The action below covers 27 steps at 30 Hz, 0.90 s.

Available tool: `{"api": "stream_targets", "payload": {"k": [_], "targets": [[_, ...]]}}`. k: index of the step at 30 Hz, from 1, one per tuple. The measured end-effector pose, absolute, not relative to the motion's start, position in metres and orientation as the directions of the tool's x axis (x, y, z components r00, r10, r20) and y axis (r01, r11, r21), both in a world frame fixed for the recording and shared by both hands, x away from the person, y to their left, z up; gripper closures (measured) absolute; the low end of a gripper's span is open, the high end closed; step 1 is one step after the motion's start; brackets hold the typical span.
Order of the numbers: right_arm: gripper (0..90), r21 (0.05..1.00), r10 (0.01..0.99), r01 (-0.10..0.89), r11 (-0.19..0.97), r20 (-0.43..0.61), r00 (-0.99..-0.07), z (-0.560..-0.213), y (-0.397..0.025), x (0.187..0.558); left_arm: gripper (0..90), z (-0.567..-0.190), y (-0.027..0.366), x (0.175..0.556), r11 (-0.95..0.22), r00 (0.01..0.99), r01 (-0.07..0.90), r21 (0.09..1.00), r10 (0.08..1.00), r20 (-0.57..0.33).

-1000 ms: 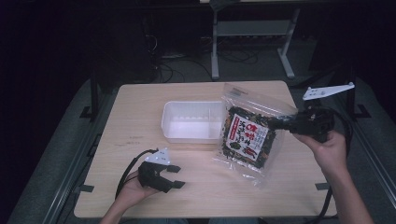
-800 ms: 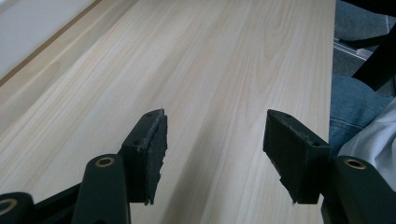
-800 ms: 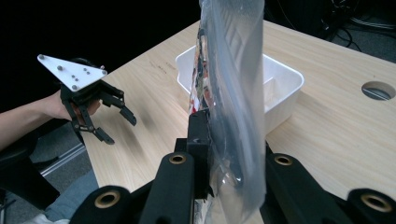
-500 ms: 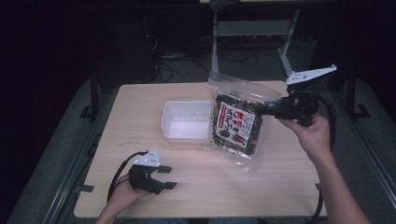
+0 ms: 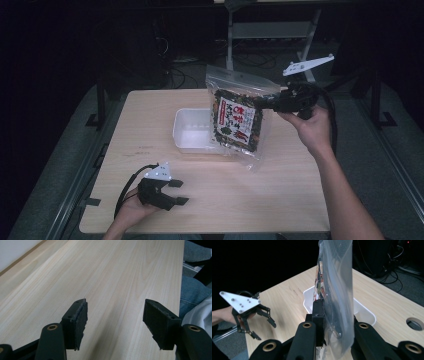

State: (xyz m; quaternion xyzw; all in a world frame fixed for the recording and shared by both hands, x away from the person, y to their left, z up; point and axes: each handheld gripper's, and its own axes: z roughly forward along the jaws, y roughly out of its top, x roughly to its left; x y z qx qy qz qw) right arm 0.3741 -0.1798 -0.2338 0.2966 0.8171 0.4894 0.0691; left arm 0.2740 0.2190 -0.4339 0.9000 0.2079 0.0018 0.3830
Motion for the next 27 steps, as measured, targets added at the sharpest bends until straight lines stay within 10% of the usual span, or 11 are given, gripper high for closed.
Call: {"api": "stream_targets", "payload": {"k": [27], "targets": [[78.1, 0.858, 0.589, 0.359, 0.367, 0.084, -0.803, -0.227, -0.099, 0.421, 29.2, -0.432, 0.23, 0.278, -0.576, 0.894, 0.403, 0.712, 0.415, -0.17]]}}
